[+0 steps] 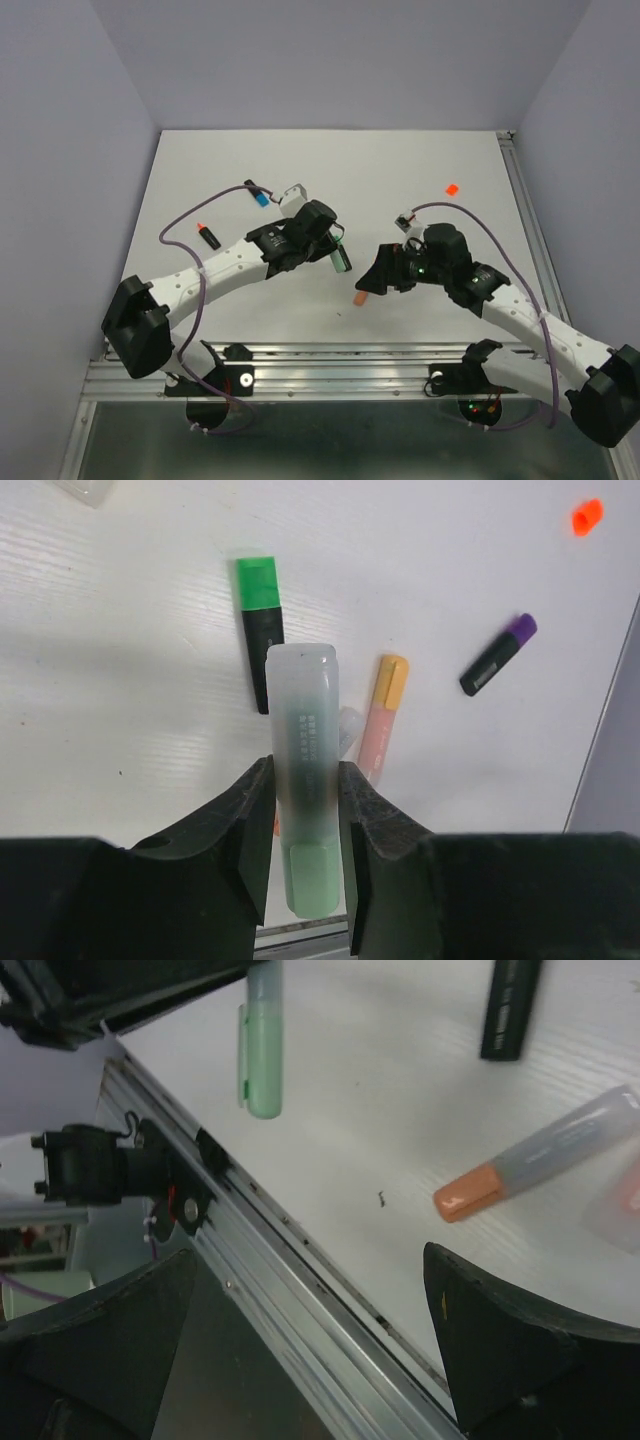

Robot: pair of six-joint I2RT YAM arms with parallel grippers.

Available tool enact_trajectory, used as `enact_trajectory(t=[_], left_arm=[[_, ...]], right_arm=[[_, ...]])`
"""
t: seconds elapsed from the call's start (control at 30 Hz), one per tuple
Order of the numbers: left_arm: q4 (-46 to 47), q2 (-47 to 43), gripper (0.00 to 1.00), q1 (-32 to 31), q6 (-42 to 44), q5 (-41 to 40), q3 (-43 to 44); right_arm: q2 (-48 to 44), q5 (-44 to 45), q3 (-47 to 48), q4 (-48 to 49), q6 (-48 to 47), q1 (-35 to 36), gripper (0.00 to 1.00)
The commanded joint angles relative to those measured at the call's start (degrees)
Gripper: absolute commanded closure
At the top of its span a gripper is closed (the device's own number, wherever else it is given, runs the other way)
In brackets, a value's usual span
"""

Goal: Open the pen caps

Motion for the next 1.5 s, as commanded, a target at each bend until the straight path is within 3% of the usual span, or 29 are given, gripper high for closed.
enact_trajectory(t=[0.0, 0.23, 0.4, 0.5, 0.67, 1.03, 1.47], left_arm=[[1.5, -2.6, 1.0, -0.5, -5.3, -1.1, -2.7], [1.4, -4.6, 1.0, -1.9, -9.7, -1.2, -5.0], [1.3, -5.2, 1.0, -2.8, -12.0, -0.8, -5.3], [-0.7, -4.7, 1.0, -3.4, -15.4, -1.1, -4.9], [-2.9, -4.0, 1.0, -3.8, -17.6, -2.1, -4.0], [-3.6, -4.8, 1.0, -4.1, -18.7, -3.8, -3.3], [-3.1, -7.1, 1.0, -4.2, -19.7, -5.3, -4.0]], right_arm=[[2.2, 8.9, 4.4, 5.0, -1.4, 7.4, 0.0], [9.5, 11.5, 7.3, 10.9, -2.2, 13.2, 0.03], [13.3, 15.9, 9.9, 12.9, -3.4, 15.0, 0.13], [14.5, 15.3, 9.3, 15.7, -2.0, 15.5, 0.25], [15.1, 13.9, 8.5, 19.1, 0.1, 16.1, 0.33], [16.1, 15.7, 7.7, 15.1, 2.1, 16.5, 0.34], [18.3, 13.6, 8.4, 14.7, 5.4, 17.1, 0.42]])
